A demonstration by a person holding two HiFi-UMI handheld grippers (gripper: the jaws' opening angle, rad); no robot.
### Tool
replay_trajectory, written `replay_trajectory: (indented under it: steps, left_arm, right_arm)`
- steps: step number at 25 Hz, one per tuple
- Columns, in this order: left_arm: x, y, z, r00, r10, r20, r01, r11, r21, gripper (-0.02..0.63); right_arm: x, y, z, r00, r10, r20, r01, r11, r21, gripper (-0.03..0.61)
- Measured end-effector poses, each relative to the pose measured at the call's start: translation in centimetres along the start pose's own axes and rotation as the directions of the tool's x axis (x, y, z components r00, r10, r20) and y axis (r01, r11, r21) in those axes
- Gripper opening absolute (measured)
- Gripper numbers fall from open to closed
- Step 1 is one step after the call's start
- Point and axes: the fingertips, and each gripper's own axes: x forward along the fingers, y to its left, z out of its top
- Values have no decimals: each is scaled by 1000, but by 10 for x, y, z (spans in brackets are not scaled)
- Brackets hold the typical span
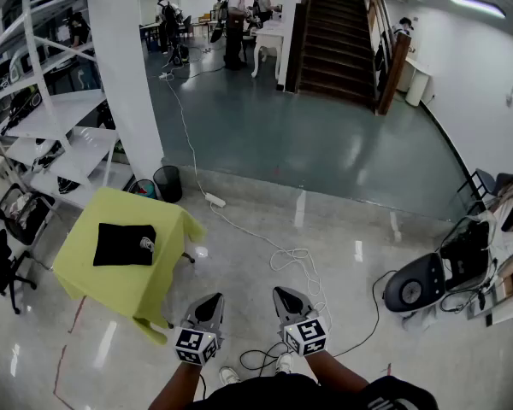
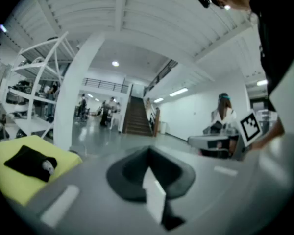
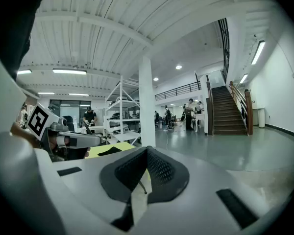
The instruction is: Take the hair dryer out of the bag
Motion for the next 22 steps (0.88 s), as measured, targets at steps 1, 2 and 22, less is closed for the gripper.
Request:
replay_trajectory:
  steps: [1,2,22]
  left_arm:
    - [-1,4,2,1000,3,6,-3,1000,9,6]
    - [-2,7,5,1000,7,12,-7,1000,17,6]
    - [-18,40,35,995,63,74,-69,995,78,6]
  right_arm:
    - [2,3,3,1000,5,5,-4,1000,-10,5]
    - [3,7,6,1000,9,12,-8,1000,-20,5]
    - [27,29,62,989,-4,150,12,999,-52,6]
